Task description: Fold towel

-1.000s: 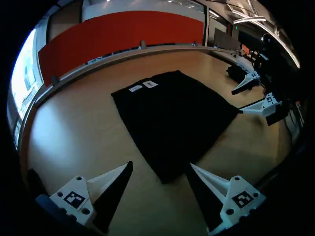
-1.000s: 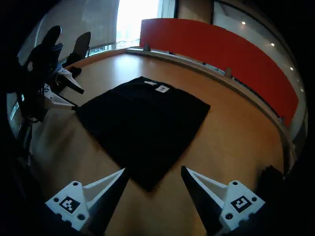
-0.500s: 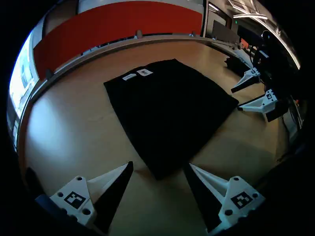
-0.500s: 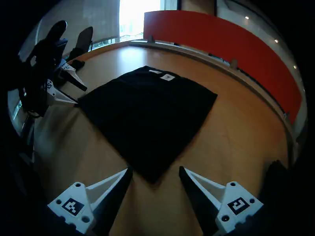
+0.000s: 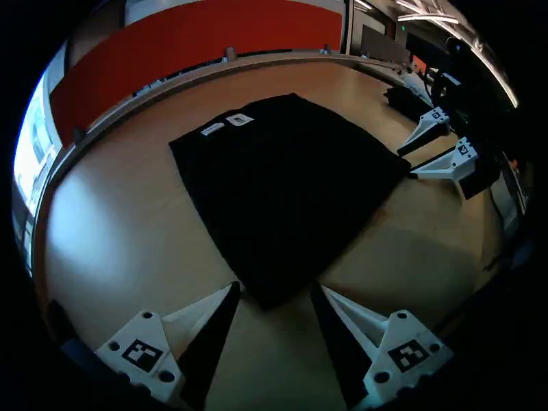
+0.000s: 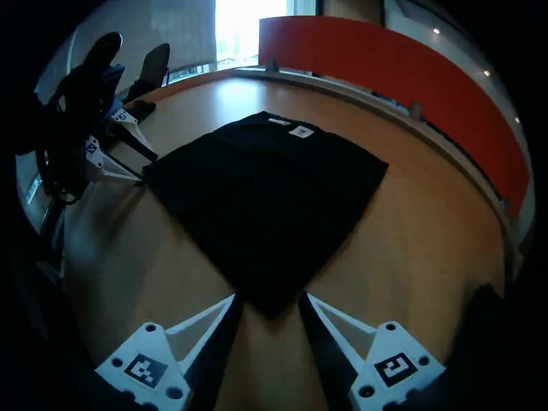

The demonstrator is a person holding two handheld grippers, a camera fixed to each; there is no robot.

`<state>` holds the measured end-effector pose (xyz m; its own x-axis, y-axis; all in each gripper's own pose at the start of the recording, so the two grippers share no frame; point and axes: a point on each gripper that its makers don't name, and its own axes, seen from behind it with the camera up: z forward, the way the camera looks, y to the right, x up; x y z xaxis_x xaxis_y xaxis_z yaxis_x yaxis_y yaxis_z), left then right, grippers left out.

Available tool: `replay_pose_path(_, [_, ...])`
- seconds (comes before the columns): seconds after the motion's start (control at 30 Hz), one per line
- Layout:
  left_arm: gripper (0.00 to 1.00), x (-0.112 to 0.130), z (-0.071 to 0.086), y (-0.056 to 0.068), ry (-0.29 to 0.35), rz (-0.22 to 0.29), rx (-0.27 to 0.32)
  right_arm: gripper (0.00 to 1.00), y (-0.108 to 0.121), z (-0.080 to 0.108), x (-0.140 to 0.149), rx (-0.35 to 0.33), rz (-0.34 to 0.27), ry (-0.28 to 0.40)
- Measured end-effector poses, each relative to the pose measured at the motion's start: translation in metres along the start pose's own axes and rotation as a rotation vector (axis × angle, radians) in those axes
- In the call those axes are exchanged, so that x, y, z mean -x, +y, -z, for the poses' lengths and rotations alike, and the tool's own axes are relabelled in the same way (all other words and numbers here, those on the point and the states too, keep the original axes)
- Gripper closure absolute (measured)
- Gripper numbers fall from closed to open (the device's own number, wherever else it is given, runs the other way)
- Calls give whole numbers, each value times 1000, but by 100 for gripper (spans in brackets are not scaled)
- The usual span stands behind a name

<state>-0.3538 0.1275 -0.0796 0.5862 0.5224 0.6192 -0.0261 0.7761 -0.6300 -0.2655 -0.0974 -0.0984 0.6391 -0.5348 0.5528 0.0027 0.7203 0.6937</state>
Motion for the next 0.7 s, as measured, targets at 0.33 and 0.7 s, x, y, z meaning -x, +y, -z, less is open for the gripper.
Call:
replay_pose_path(0.33, [63, -1, 0, 0, 1, 15, -16, 74, -2, 0, 0, 0, -11, 2])
replay_pose_path(0.7, [91, -7, -1, 0, 5, 46, -29, 88, 0, 3, -5, 14, -14, 14])
